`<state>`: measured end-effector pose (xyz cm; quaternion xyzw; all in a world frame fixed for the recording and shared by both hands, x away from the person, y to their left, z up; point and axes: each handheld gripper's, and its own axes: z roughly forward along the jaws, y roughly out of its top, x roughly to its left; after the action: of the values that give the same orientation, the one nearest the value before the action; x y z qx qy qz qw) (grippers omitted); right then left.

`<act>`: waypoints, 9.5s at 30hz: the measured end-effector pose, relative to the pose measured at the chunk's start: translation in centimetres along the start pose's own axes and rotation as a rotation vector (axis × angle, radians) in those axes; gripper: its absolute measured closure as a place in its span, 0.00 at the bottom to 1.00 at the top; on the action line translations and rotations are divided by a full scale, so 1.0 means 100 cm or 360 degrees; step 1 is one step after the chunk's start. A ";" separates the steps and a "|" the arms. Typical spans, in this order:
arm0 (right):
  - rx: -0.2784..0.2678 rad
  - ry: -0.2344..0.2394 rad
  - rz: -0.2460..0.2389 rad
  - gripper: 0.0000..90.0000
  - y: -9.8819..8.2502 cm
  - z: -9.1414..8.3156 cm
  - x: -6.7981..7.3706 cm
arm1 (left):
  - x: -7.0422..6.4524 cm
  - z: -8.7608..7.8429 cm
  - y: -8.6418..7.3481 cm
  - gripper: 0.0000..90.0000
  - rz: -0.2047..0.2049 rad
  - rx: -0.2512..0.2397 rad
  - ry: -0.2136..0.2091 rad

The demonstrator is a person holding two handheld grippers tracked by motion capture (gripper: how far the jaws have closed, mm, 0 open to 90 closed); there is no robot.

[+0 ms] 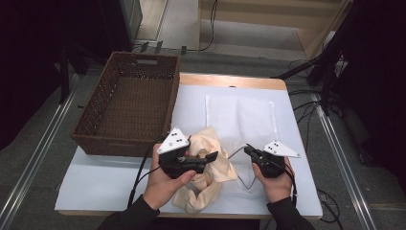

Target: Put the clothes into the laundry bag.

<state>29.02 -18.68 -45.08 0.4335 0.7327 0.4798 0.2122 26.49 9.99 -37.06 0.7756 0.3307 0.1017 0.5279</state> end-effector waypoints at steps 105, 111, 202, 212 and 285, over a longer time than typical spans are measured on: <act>0.0044 0.0027 0.0058 1.00 -0.008 -0.008 0.003 | -0.006 0.030 -0.027 0.95 0.0159 0.0085 -0.0198; 0.0026 0.0002 0.0064 1.00 -0.002 -0.006 0.002 | -0.026 0.036 -0.027 0.95 0.0266 0.0092 -0.0481; -0.0064 -0.0036 0.0060 1.00 0.028 -0.013 0.006 | -0.023 0.064 -0.035 0.53 0.0279 0.0243 -0.0410; -0.0052 -0.0034 0.0088 1.00 0.022 -0.013 -0.001 | 0.021 0.055 -0.033 0.20 -0.0001 0.0073 -0.0082; -0.0100 0.0170 0.0042 1.00 0.019 -0.020 0.026 | -0.015 0.107 -0.035 0.92 0.0154 0.0423 -0.0082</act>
<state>26.97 -17.22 -42.23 0.4099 0.7217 0.5279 0.1800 29.33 1.77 -44.34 0.8561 0.2899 0.0624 0.4233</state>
